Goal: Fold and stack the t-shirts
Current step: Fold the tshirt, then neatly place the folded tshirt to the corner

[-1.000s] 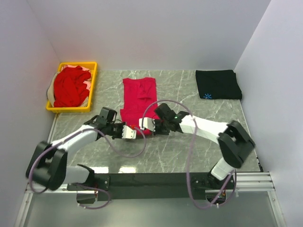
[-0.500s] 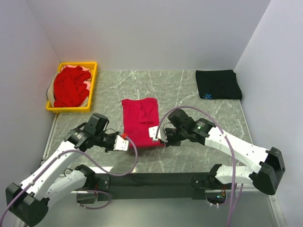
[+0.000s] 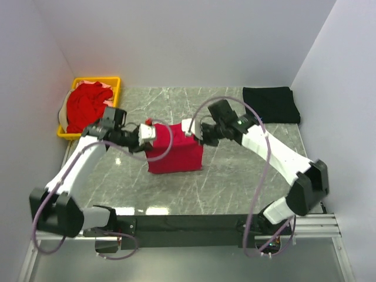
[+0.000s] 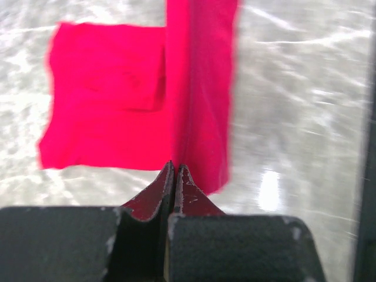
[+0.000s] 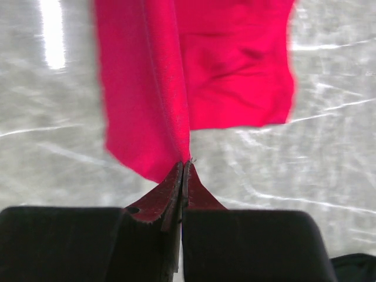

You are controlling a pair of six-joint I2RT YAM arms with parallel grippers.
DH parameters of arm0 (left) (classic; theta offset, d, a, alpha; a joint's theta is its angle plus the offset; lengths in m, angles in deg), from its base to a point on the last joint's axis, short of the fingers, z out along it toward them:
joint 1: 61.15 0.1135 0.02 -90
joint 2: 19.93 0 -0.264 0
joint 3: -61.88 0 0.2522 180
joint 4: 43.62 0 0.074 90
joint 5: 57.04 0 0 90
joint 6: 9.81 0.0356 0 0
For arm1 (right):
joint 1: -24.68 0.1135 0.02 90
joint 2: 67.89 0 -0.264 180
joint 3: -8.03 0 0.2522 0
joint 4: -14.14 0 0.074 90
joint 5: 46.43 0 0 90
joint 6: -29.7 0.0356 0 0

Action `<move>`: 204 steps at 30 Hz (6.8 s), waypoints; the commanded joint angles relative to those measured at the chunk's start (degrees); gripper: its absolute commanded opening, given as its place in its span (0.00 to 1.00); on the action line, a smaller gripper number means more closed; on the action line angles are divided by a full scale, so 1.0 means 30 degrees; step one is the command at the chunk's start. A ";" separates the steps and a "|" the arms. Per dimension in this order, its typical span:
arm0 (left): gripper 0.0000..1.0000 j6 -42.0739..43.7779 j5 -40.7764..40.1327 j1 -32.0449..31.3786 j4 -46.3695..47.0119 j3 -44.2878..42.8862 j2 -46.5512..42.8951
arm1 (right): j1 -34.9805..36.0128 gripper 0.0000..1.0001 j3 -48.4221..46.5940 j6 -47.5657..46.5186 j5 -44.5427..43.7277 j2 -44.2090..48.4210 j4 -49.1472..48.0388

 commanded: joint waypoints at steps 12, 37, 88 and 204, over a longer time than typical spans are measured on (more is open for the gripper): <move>0.01 -0.3626 -0.1702 0.1893 0.5711 -1.0176 1.4124 | -0.3134 0.00 -1.2621 -0.1485 -0.0892 -1.3961 0.0066; 0.44 -1.8385 -0.0542 0.2862 1.1333 -0.7696 1.3078 | -0.3779 0.44 -1.3393 1.3097 0.2580 -1.2209 -0.0641; 0.32 -2.5835 0.5352 0.0516 1.7608 -0.0193 1.2429 | -0.3605 0.30 -0.1873 3.3903 1.2080 -1.3343 -1.8510; 0.01 -0.9342 -0.4785 -0.7423 1.6931 -0.2097 1.0383 | -0.5009 0.81 0.6566 4.4394 0.1038 -1.0273 -2.5982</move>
